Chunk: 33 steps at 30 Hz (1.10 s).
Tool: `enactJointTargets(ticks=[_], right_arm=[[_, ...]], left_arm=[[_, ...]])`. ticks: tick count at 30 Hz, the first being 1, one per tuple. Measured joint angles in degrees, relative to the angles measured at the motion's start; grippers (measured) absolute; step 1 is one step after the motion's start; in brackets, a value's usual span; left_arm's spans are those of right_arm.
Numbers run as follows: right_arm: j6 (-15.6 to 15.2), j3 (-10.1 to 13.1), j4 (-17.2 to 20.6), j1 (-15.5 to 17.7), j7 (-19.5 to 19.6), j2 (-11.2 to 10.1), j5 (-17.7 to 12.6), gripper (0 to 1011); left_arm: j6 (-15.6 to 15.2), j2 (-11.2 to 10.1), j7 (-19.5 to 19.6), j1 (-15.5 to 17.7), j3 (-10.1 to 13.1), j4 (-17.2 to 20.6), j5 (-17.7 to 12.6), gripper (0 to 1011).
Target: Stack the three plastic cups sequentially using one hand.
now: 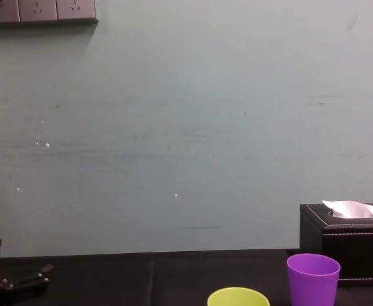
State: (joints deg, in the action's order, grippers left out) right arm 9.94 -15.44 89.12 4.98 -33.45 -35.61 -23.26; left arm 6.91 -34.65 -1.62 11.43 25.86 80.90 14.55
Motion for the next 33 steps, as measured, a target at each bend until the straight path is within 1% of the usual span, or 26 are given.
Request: enactJointTargets(ticks=[5, 6, 10, 11, 17, 18, 21, 22, 26, 32, 33], right_arm=[[-0.31, 0.56, 1.61, 0.43, 1.14, -0.08, 0.29, 717], [-0.60, 0.86, 2.39, 0.64, 1.49, -0.16, 0.29, 717], [-1.41, 1.65, 4.30, 1.13, 2.15, -0.48, -0.08, 717], [-1.41, 1.65, 4.30, 1.13, 2.15, -0.48, -0.08, 717], [-3.48, 3.63, 8.25, 1.42, 2.75, -1.21, -2.13, 717], [-3.48, 3.63, 8.25, 1.42, 2.75, -1.21, -2.13, 717], [-4.94, 4.24, 9.74, 0.60, 3.21, -1.29, -3.16, 718], [-4.94, 4.24, 9.74, 0.60, 3.21, -1.29, -3.16, 717], [-6.97, 4.37, 11.28, -1.24, 4.09, -1.03, -3.86, 718], [-8.99, 2.86, 12.08, -4.09, 4.92, -0.34, -3.63, 717], [-9.64, 2.14, 12.15, -5.03, 5.11, -0.09, -3.23, 717]], left_arm=[[0.00, 0.00, 0.00, 0.00, 0.00, 0.00, 0.00, 1010], [0.00, 0.00, 0.00, 0.00, 0.00, 0.00, 0.00, 1010], [0.00, 0.00, 0.00, 0.00, 0.00, 0.00, 0.00, 1010], [0.00, 0.00, 0.00, 0.00, 0.00, 0.00, 0.00, 1010], [0.00, 0.00, 0.00, 0.00, 0.00, 0.00, 0.00, 1010], [0.00, 0.00, 0.00, 0.00, 0.00, 0.00, 0.00, 1010], [0.00, 0.00, 0.00, 0.00, 0.00, 0.00, 0.00, 1010], [0.00, 0.00, 0.00, 0.00, 0.00, 0.00, 0.00, 1010], [0.00, 0.00, 0.00, 0.00, 0.00, 0.00, 0.00, 1010], [0.00, 0.00, 0.00, 0.00, 0.00, 0.00, 0.00, 1010], [0.00, 0.00, 0.00, 0.00, 0.00, 0.00, 0.00, 1010]])
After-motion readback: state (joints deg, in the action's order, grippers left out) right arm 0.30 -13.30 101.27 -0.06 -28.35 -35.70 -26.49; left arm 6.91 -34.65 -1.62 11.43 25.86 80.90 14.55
